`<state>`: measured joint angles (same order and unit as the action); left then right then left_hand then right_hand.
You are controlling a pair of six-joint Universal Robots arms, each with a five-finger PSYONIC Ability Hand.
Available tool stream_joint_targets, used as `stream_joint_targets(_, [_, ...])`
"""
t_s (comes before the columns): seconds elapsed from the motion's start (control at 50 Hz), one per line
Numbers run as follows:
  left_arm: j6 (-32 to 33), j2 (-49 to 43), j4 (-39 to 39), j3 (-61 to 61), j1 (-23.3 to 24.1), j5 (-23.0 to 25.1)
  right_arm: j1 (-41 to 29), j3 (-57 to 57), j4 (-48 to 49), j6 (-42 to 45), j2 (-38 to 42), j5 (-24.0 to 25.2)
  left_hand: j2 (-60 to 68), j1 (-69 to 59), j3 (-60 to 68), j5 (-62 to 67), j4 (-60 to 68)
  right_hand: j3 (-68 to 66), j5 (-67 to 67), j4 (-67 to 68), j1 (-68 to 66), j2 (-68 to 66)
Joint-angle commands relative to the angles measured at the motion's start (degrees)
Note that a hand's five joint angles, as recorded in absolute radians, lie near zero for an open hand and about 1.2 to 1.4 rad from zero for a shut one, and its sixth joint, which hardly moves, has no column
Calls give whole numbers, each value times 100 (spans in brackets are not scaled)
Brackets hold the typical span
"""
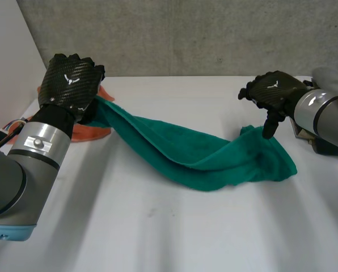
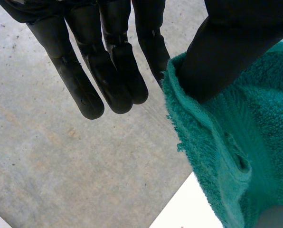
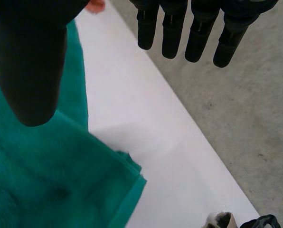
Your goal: Fold the laundry.
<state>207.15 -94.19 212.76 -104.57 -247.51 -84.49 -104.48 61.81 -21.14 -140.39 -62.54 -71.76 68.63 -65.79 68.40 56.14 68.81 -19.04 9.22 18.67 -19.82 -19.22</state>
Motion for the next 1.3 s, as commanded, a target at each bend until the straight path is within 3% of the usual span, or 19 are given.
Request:
stream_joint_targets(0.02, [0,24,2,-107,-8,3,25,-379,101,855,917,83,1137,-1421,1160,1386,1119,-400,381,437,-321,-382])
stream_joint_targets(0.24, [0,15,2,-133,-87,3,16,-986,795,1199,2395,75,1137,-1421,1160,1386,1119,-1491,1473,1528,-1413,-1473])
stream_joint_targets(0.28, [9,24,2,-133,-122,3,25,-1065,1068,1199,2544,57,1137,-1421,1160,1386,1119,-2832,2813,2869,-2754,-2814])
stream_joint_targets(0.34, [9,32,2,-125,-166,3,68,-1100,1418,1146,2527,-39,1137,-1421,1160,1386,1119,-6085,6067,6123,-6007,-6068])
stream_joint_targets(0.38, [18,67,2,-107,-228,3,51,-1092,1560,1137,2414,-171,1137,-1421,1160,1386,1119,-6096,6078,6133,-6018,-6078])
stream_joint_targets(0.56, [18,796,-164,183,-737,20,402,-188,1552,1067,174,-391,1137,-1421,1160,1386,1119,-6096,6078,6133,-6018,-6078])
stream_joint_targets(0.74, [0,1640,-1454,938,-1212,467,1052,157,61,1093,-2418,-339,1137,-1421,1160,1386,1119,-6096,6078,6133,-6018,-6078])
stream_joint_targets(0.88, [0,1746,-2501,1562,-1379,811,1123,147,-1100,1119,-3211,-286,1137,-1421,1160,1386,1119,-6096,6078,6133,-6018,-6078])
stream_joint_targets(1.04, [44,1053,-3012,1748,-1555,873,1123,393,-1428,1172,-2774,-277,1137,-1421,1160,1386,1119,-6096,6078,6133,-6018,-6078])
stream_joint_targets(1.2, [71,-695,-3039,2133,-1309,847,1045,342,-1340,1155,-1052,-400,1137,-1421,1160,1386,1119,-6096,6078,6133,-6018,-6078])
stream_joint_targets(1.3, [307,-1777,-2828,3345,-1002,750,922,-405,-726,962,-137,-689,1137,-1421,1160,1386,1119,-6096,6078,6133,-6018,-6078])
